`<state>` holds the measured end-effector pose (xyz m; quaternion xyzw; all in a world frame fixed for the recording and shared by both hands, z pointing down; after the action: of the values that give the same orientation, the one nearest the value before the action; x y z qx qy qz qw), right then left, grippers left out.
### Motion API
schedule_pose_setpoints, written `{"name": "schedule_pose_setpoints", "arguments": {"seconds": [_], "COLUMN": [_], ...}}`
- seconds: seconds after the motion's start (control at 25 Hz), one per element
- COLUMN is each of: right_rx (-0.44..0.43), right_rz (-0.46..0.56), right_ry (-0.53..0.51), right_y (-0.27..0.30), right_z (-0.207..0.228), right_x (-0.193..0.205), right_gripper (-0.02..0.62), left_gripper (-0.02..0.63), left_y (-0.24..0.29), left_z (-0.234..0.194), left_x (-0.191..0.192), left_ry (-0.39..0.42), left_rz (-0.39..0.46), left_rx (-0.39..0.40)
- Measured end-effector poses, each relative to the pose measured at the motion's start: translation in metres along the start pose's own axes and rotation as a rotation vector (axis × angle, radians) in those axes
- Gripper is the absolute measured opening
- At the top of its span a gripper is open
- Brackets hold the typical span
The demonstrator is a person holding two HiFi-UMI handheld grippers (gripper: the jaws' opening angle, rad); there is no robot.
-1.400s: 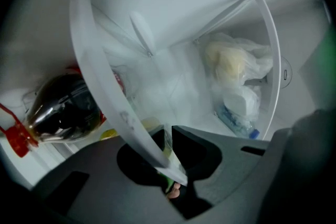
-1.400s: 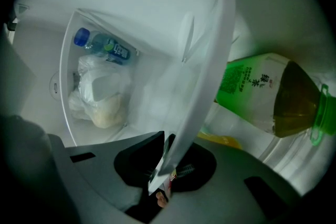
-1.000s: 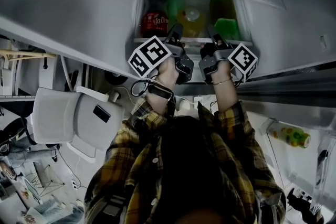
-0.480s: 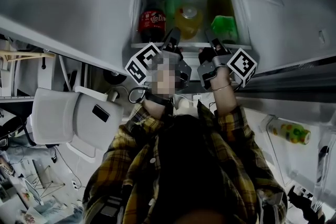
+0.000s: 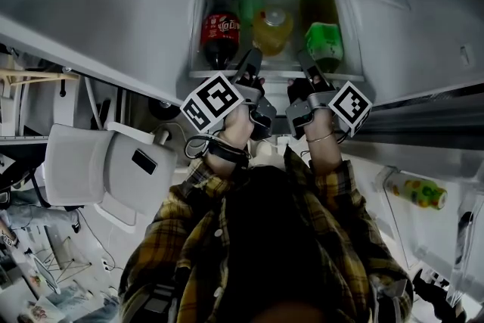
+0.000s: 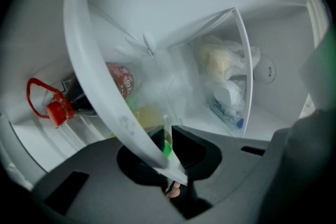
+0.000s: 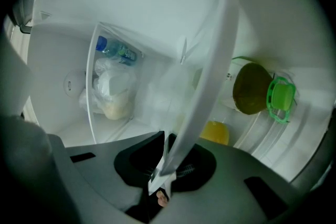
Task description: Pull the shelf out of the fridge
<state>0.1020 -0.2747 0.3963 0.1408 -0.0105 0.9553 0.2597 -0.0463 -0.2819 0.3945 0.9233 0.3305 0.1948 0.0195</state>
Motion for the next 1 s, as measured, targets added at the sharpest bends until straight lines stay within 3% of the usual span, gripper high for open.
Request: {"name": "schedule_pose_setpoints", "arguments": {"seconds": [1.0], "right_rx": [0.0], "right_rz": [-0.008], "right_ry": [0.002], "right_y": [-0.053], "right_z": [-0.004], "right_x": [0.033], "right_gripper": [0.047], "left_gripper": [0.055], "left_y": [-0.048], "left_z": [0.002], "left_x": [0.038], "left_ry": [-0.012], "left_rz": [-0.022], "left_rx": [0.0]}}
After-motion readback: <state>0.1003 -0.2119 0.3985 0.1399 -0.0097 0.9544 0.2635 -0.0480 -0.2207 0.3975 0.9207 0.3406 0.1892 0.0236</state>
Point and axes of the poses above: the fingertips, and each gripper's own axes: y forward along the fingers, z to its right, x out of its underside, the point moved 3 cm from there along -y, backward along the fingers, and after that the axes turned 5 degrees about -z, right-handed, at the moved point
